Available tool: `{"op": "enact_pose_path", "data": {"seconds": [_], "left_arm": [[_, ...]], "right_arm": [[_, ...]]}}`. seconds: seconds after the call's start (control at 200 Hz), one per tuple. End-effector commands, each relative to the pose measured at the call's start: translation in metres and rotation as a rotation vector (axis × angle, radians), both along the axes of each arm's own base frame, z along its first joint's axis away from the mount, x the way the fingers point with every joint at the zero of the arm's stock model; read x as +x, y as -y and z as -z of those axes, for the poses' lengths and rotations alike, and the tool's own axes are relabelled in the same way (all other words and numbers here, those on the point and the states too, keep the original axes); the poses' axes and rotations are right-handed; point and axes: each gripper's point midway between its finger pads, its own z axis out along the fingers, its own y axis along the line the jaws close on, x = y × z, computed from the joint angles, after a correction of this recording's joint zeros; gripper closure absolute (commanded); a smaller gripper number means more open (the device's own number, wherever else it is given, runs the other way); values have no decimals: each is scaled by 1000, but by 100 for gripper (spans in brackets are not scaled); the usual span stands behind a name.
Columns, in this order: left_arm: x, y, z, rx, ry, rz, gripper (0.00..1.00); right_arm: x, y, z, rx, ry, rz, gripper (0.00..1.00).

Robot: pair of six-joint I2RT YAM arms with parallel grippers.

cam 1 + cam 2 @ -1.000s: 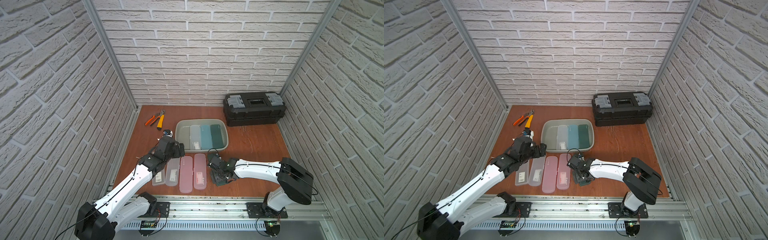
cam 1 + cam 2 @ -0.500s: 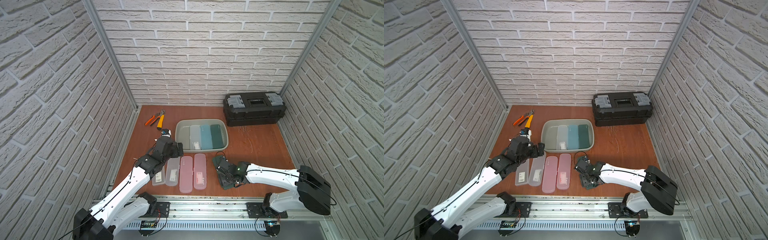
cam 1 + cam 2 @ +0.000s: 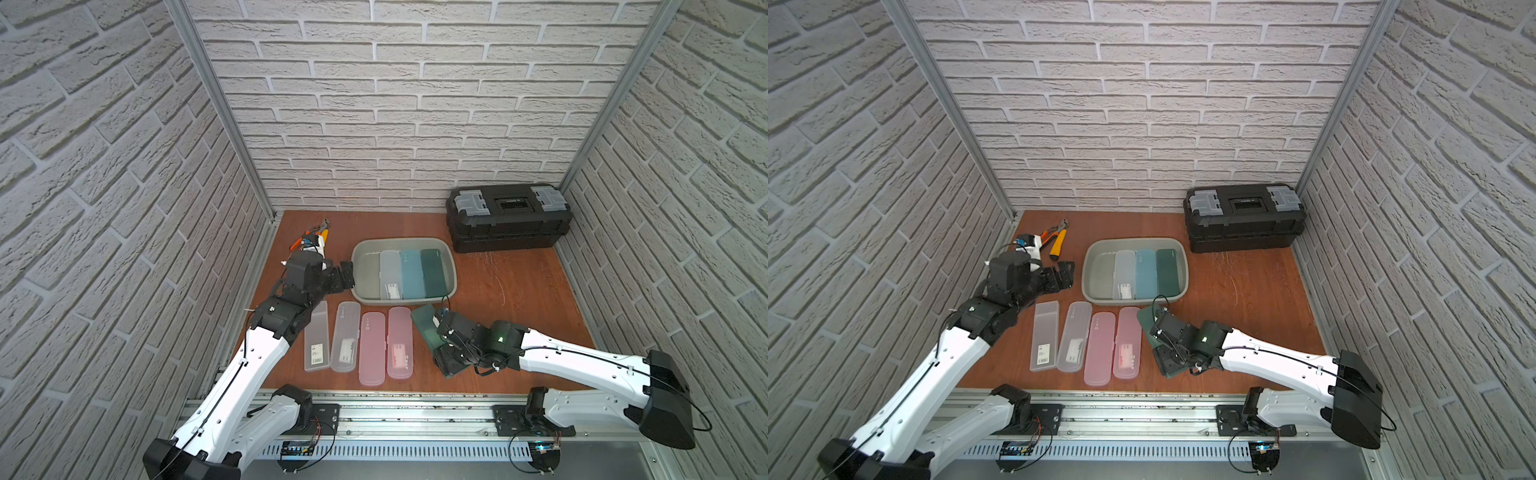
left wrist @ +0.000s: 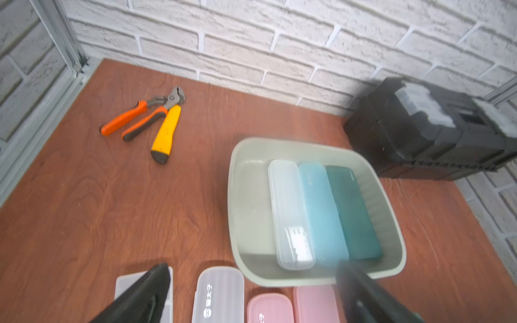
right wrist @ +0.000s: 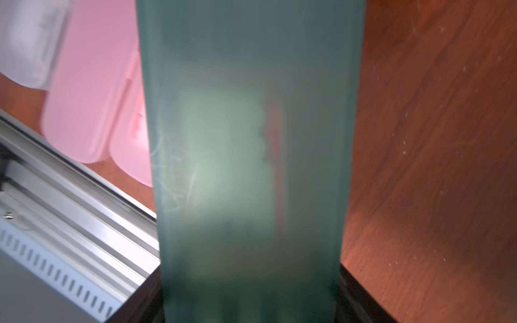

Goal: Put the pencil case into the storage box
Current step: Pick up the pencil case from the center of the board, then place the pencil case at the storage box.

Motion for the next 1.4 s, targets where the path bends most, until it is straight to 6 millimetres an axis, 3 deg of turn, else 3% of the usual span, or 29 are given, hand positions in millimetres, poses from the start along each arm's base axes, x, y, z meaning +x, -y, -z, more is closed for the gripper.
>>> {"op": "enact_pose_path", "data": {"seconds": [0.0,0.09,0.24,0.45,0.5,0.53,0.685,0.905,1.19,1.3,1.395], "left_arm": [[11,1,-24,-11,14,87,2],[29,-7,-29,-58,4,105,1],[63,-25,-26,-78,-8,97,2],[97,-32,-2,-78,-23,111,2],[97,-31,6,-83,-37,116,2],[97,-31,10,-81,-36,113,2],[87,-39,35,-47,-11,79,2],[88,-44,30,-21,-8,64,1],[87,-35,27,-61,6,103,2],[87,-31,28,-70,-1,113,1],[86,-26,28,-65,3,125,1]], "right_arm": [[26,-31,-32,88,105,-9,51],[56,-51,-52,111,153,11,52],[114,-89,-69,136,158,51,53],[173,-145,-41,123,78,63,57],[185,-156,-46,145,101,78,57],[194,-160,-34,127,98,95,57],[230,-169,-30,131,142,199,59],[255,-174,-3,113,143,302,59],[272,-172,14,111,160,372,58],[273,-176,24,133,129,389,51],[271,-186,27,188,84,380,33]]}}
